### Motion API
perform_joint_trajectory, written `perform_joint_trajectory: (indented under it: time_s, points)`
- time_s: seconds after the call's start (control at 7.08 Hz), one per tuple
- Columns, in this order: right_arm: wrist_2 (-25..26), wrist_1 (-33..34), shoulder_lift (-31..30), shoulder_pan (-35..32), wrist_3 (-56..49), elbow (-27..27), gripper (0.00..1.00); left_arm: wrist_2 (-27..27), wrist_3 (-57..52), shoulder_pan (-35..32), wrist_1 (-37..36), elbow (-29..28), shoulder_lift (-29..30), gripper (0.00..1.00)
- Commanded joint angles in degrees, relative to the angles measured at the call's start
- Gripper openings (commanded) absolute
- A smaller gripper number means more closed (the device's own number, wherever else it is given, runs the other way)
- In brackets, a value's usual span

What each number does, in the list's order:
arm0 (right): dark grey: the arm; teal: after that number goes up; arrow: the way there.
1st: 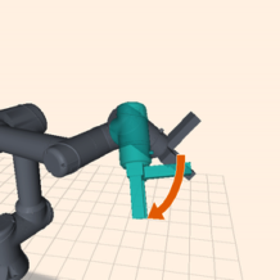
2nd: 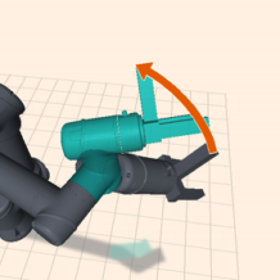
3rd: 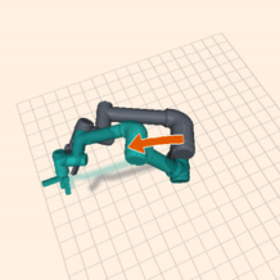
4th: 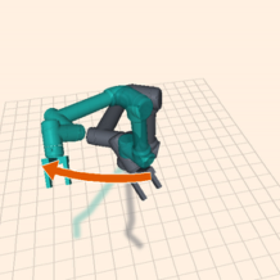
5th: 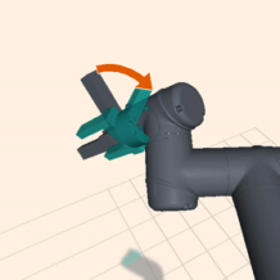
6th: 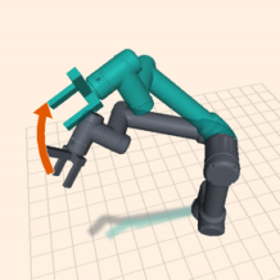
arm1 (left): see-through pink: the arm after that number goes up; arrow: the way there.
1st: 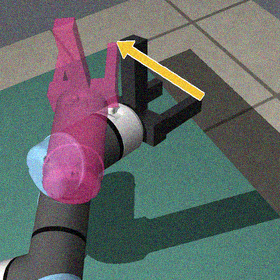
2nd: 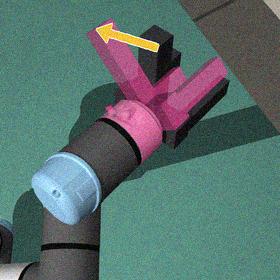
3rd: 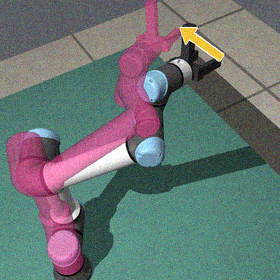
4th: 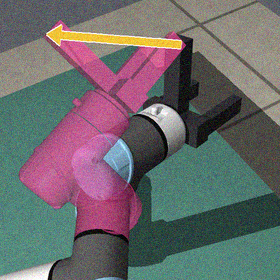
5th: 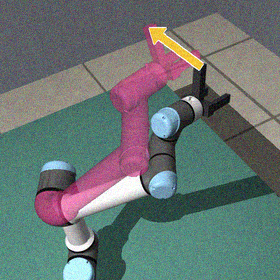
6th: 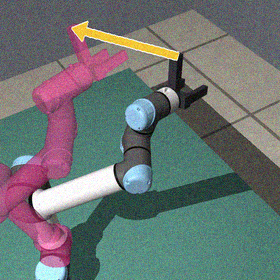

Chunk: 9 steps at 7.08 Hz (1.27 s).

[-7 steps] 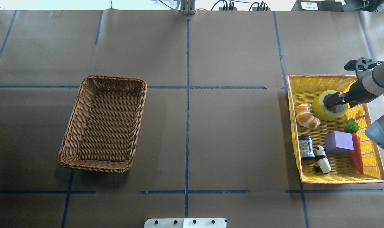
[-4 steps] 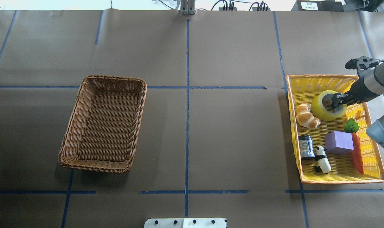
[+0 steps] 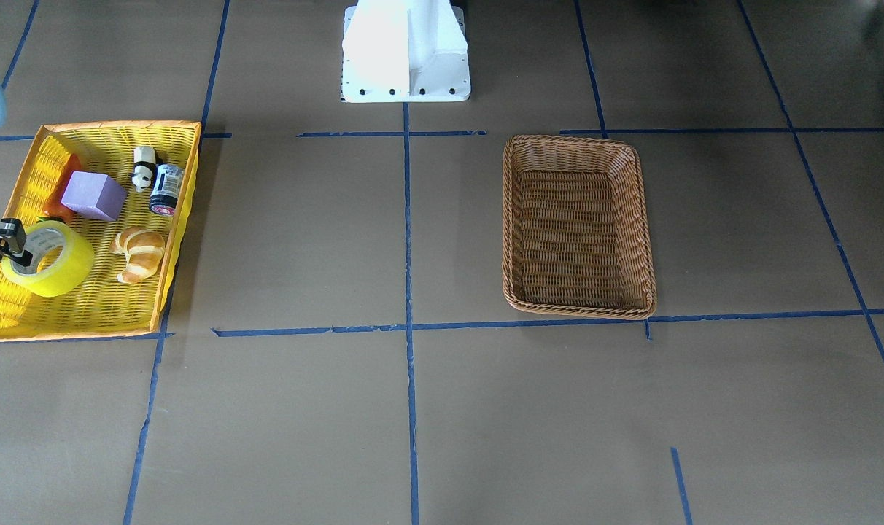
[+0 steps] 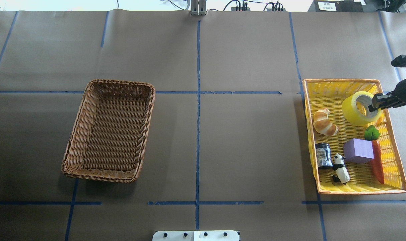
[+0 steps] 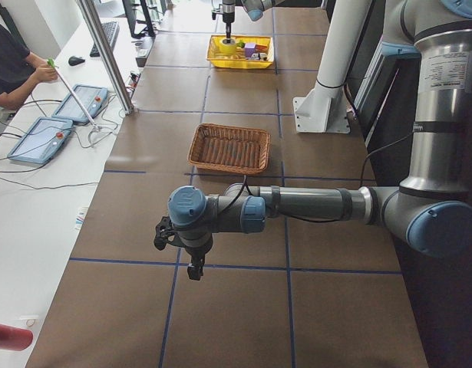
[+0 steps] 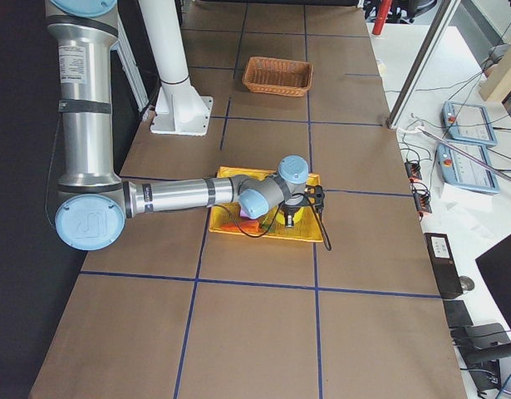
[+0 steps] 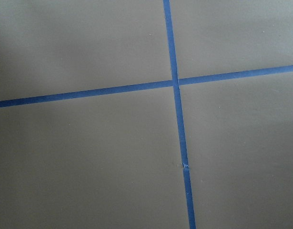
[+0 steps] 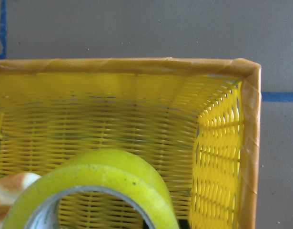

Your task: Move tape to another basket

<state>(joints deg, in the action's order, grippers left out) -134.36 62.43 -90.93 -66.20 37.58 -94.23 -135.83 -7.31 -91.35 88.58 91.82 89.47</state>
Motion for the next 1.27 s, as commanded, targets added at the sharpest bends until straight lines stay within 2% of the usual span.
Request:
perform_joint_trajectory:
  time_s: [0.0, 0.28, 0.42, 0.71, 0.85, 0.99, 1.13]
  points:
    - [-5.4, -1.3, 0.3, -4.1, 0.9, -2.3, 0.01, -1.6, 0.5, 0.0, 0.1, 0.5, 0.0, 1.00]
    - [-6.4, -1.2, 5.2, -4.2, 1.9, -2.6, 0.02, -1.6, 0.5, 0.0, 0.1, 2.3, 0.2, 1.00]
    - [-6.9, -1.1, 7.8, -3.9, 8.3, -2.2, 0.02, -1.7, 0.7, 0.2, 0.1, 2.7, 0.5, 1.00]
    - [-7.5, -1.6, 12.8, 3.3, 26.1, -5.2, 0.03, -6.7, 9.5, 3.7, 2.6, 5.6, 0.8, 1.00]
    - [-6.5, -5.8, 14.0, 6.7, 34.8, -6.7, 0.03, -10.1, 18.4, 6.6, 7.1, 7.0, 0.9, 1.00]
    - [-5.4, -13.4, 14.1, 9.2, 46.2, -7.0, 0.03, -11.0, 30.0, 9.4, 14.6, 8.1, 0.8, 1.00]
    - [-1.8, -21.5, 14.1, 12.8, 57.0, -7.0, 0.03, -11.1, 44.4, 12.9, 22.6, 8.9, 0.8, 1.00]
